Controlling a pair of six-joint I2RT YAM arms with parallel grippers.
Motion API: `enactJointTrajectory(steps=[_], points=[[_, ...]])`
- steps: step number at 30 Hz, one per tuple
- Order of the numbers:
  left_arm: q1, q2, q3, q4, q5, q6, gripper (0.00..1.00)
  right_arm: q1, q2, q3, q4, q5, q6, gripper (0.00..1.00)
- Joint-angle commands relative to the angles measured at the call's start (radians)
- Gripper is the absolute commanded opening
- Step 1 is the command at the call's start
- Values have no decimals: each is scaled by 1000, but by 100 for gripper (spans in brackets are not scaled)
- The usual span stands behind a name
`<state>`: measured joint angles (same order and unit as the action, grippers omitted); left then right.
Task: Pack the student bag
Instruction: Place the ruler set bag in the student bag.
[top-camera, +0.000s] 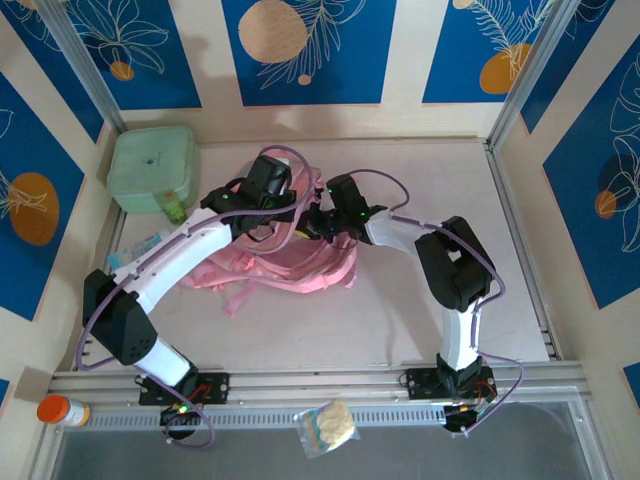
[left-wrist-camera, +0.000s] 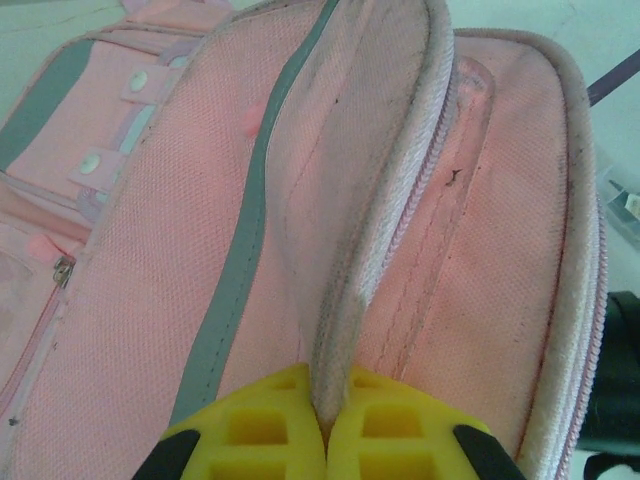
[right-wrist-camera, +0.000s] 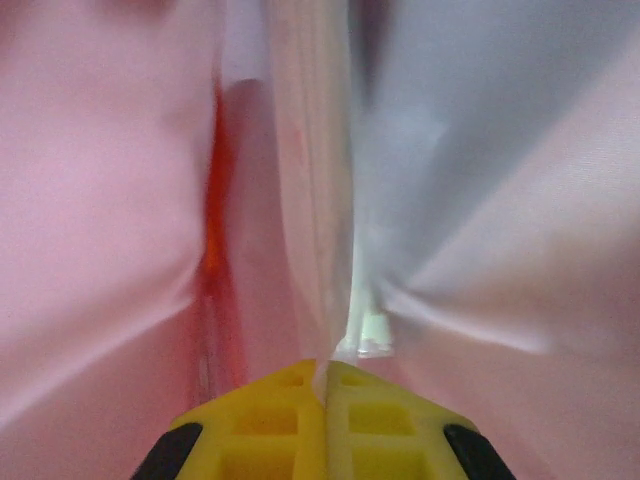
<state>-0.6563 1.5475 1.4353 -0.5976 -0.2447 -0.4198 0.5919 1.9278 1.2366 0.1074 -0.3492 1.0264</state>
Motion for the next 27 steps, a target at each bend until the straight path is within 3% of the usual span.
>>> enactJointTrajectory(steps=[1, 5, 9, 15, 20, 27], points=[[10, -35, 25, 134, 48, -53, 0, 22, -36, -27, 122, -40, 49, 2], [45, -41, 17, 126, 62, -66, 0, 20, -79, -95, 160, -111, 111, 0], [71, -55, -3, 143, 101, -76, 0, 38, -140, -203, 144, -59, 92, 1], [73, -60, -22, 181, 148, -107, 0, 39, 28, -71, 115, -61, 84, 3], [74, -69, -35, 180, 149, -117, 0, 46, 57, 79, -76, -3, 4, 17], [83, -77, -21, 164, 171, -113, 0, -32, -107, -95, -111, 48, -10, 41]])
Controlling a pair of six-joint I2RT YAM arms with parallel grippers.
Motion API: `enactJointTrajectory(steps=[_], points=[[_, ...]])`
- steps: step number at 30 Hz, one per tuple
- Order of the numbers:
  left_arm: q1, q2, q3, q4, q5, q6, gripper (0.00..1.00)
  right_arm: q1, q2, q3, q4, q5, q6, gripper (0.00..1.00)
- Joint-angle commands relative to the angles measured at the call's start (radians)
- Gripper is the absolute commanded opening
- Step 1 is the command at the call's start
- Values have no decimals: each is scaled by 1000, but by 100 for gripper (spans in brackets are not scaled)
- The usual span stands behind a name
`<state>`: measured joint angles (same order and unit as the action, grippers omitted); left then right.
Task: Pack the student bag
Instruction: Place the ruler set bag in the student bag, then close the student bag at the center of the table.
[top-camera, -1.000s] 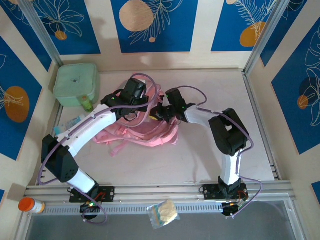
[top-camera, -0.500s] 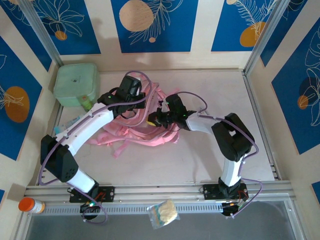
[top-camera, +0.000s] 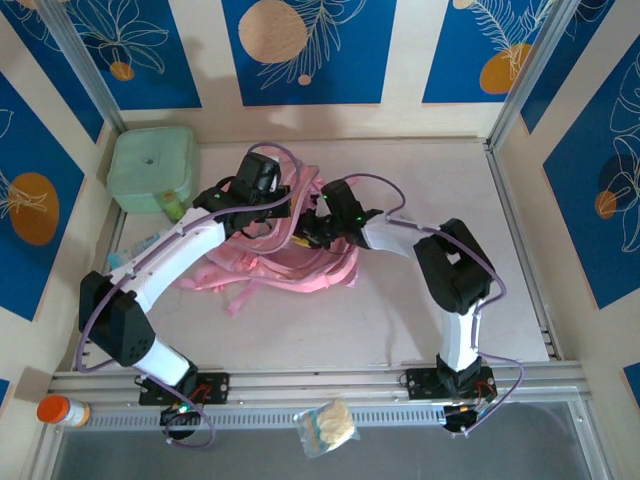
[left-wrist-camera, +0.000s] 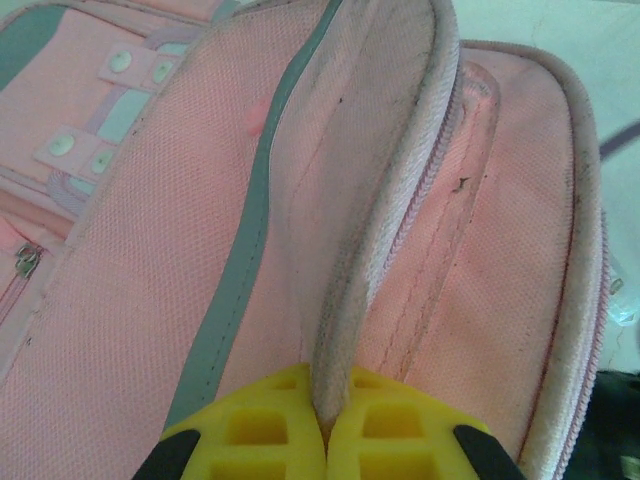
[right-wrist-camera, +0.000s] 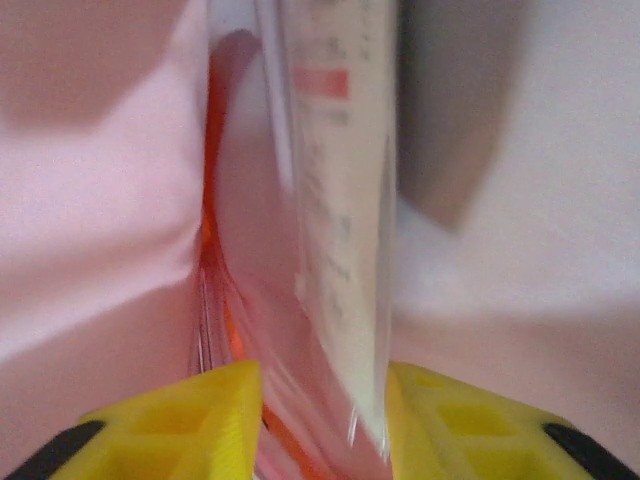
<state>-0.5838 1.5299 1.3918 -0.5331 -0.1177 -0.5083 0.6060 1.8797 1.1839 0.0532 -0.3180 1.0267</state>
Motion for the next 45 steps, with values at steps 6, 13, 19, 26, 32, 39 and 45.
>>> enactJointTrajectory(steps=[6, 13, 19, 26, 32, 39, 45], points=[[12, -59, 29, 97, 58, -27, 0, -66, 16, 49, -186, 84, -40, 22], [12, -50, 21, 107, 82, -51, 0, -6, 154, 216, -235, 110, -4, 7], [12, -33, 18, 106, 92, -65, 0, 19, 159, 259, -246, 93, -17, 4], [14, -21, -26, 93, 132, -76, 0, -61, -112, 62, -365, 159, -123, 4], [11, -25, -158, 158, 251, -108, 18, -131, -332, -30, -611, 311, -216, 8], [14, -228, -360, 284, 406, -124, 53, -72, -447, -5, -806, 496, -290, 15], [97, -462, -550, 205, 266, -150, 61, 90, -416, 72, -910, 584, -245, 27]])
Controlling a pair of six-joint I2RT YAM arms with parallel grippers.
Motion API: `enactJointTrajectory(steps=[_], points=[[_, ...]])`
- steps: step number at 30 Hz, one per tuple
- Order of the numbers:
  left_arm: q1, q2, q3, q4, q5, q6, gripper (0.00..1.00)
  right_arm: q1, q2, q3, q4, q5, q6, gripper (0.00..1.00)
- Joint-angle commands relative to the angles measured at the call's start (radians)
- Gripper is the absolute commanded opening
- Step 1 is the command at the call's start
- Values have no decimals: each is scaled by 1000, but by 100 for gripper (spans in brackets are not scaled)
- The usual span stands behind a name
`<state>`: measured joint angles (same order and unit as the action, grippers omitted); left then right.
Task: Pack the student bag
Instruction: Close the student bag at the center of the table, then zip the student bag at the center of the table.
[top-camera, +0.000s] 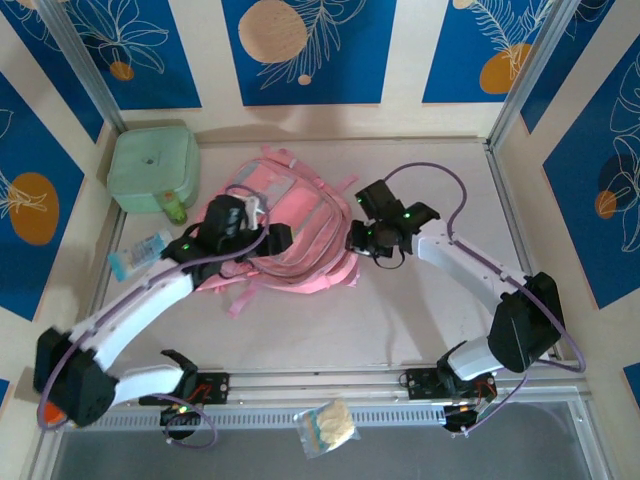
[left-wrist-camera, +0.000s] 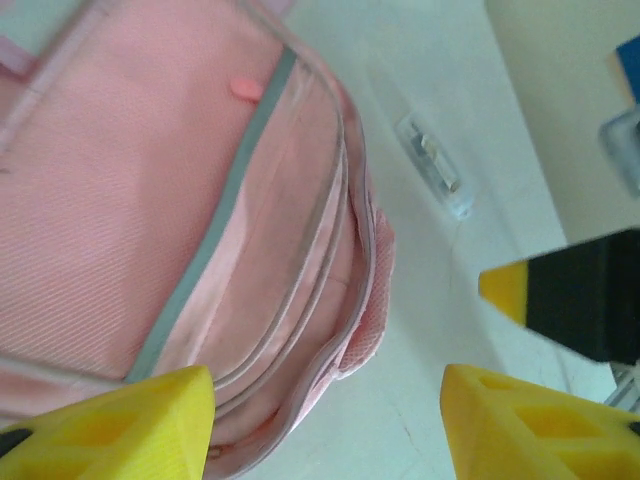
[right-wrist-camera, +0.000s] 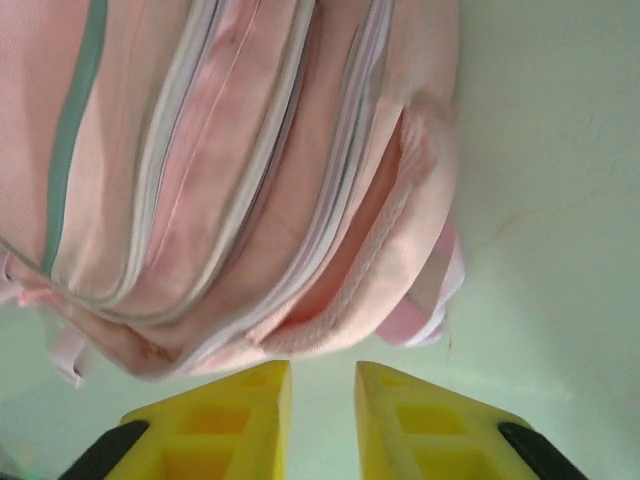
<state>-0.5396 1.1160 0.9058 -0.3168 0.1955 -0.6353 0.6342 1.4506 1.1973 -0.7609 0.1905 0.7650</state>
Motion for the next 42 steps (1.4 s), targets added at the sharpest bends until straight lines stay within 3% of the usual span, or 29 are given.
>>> enactJointTrajectory(steps=[1, 7, 14, 17, 19, 24, 29, 37, 42], points=[[81, -71, -100, -11, -40, -33, 62, 100, 29, 77, -109, 95, 39, 29], [215, -117, -267, 48, -23, -92, 62, 305, 176, 193, -133, 211, 235, 37], [300, -52, -329, 82, -25, -74, 61, 412, 398, 393, -90, 202, 281, 45], [342, -7, -336, 103, -18, -71, 60, 422, 439, 413, -37, 177, 300, 45], [373, 41, -326, 131, 44, -94, 59, 415, 448, 416, -32, 181, 296, 45], [383, 127, -311, 263, 103, -227, 53, 403, 440, 379, -15, 186, 293, 45], [380, 198, -293, 330, 114, -292, 43, 398, 418, 333, 15, 188, 295, 45], [358, 295, -263, 350, 127, -365, 42, 367, 398, 295, 29, 187, 295, 44], [298, 341, -250, 371, 91, -442, 37, 350, 378, 269, 38, 187, 295, 44]])
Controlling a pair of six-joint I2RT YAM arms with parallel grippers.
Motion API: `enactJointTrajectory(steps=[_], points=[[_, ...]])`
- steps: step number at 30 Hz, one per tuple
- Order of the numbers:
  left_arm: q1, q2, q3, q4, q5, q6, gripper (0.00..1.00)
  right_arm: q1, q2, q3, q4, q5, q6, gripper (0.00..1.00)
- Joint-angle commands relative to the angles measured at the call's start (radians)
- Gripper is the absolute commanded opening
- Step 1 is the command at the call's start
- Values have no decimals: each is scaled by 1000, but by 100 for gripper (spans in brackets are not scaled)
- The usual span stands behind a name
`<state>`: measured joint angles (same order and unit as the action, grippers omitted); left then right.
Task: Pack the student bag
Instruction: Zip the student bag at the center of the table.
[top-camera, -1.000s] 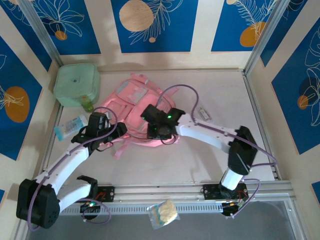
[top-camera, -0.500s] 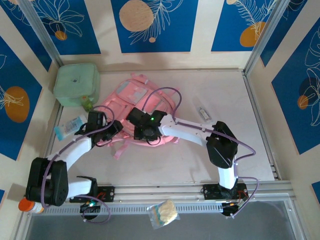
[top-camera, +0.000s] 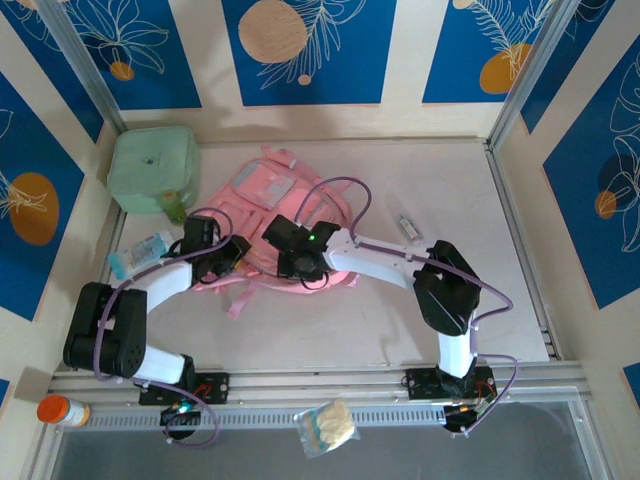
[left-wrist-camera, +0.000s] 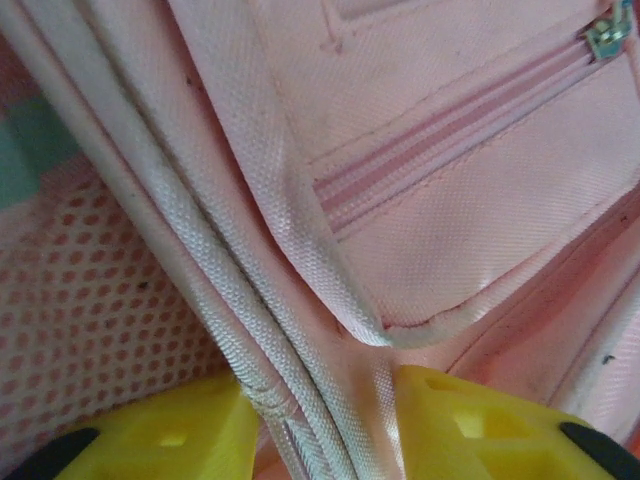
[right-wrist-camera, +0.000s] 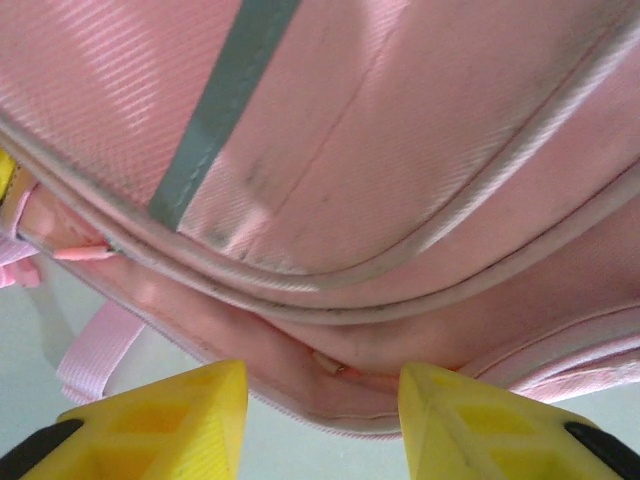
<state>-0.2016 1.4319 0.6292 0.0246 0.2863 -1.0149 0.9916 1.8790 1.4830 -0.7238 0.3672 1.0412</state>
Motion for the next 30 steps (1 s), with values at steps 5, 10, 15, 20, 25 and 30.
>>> enactJointTrajectory(steps=[5, 10, 15, 20, 25, 30], points=[[-93, 57, 35, 59, -61, -147, 16, -23, -71, -40, 6, 6, 10, 44], [-150, 36, 41, 83, -87, -222, 0, -24, -96, -34, -40, 36, -18, 47], [-221, -9, 63, 104, -117, -323, 0, -11, -108, -39, -31, -11, 11, 50], [-264, -52, 69, 130, -143, -437, 0, 5, -112, -69, 50, -36, 98, 50], [-293, -55, 88, 146, -147, -471, 0, 0, -98, -91, 116, -23, 193, 42], [-301, -53, 84, 175, -155, -498, 0, 34, -89, -117, 218, 38, 207, 37]])
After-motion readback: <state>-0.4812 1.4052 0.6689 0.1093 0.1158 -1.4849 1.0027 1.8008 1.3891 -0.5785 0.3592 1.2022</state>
